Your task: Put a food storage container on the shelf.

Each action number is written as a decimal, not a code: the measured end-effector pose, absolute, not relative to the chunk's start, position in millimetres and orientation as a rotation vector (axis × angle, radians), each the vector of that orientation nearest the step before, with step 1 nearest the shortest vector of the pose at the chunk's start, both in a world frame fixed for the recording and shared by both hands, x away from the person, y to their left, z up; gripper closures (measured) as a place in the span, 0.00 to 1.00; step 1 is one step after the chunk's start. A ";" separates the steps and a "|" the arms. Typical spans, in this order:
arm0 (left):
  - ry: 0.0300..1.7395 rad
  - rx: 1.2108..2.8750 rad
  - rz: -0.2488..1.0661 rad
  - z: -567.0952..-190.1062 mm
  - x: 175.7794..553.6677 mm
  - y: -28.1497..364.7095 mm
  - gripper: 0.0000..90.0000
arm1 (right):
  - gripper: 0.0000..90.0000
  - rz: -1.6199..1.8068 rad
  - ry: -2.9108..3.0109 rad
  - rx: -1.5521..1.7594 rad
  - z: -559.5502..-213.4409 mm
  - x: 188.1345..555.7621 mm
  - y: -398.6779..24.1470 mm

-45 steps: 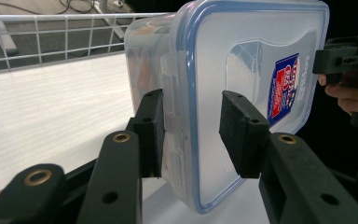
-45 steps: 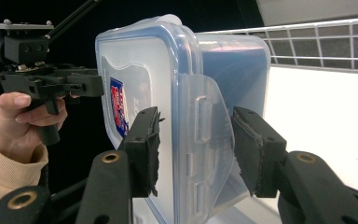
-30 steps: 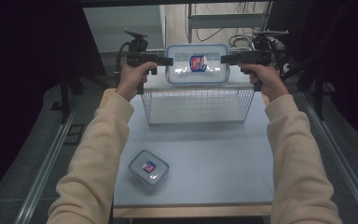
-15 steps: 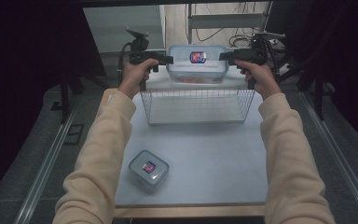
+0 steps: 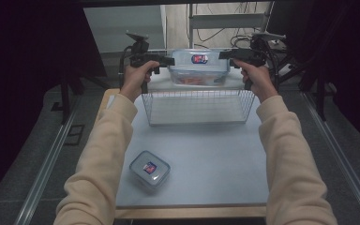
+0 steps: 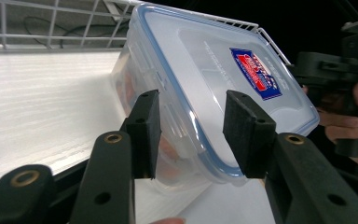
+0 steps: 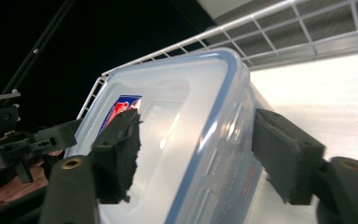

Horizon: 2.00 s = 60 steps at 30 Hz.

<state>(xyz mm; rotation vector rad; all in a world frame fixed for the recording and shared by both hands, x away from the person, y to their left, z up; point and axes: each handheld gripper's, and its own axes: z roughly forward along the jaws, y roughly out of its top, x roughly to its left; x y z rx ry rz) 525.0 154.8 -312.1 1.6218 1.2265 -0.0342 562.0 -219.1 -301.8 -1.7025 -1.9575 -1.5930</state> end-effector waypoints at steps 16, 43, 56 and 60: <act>1.134 1.643 0.135 -294.9 464.5 170.7 0.40 | 0.26 -1.715 -2.184 -1.579 -284.0 509.8 -237.8; 1.014 1.749 0.209 -345.3 386.5 161.1 0.33 | 0.69 -1.724 -2.420 -1.361 -340.0 444.3 -248.8; 1.014 1.795 0.205 -391.1 349.7 156.4 0.29 | 0.99 -1.726 -2.588 -1.291 -342.8 449.4 -212.7; 1.016 1.806 0.198 -402.4 343.4 156.3 0.29 | 1.00 -1.728 -2.615 -1.295 -338.8 456.2 -196.0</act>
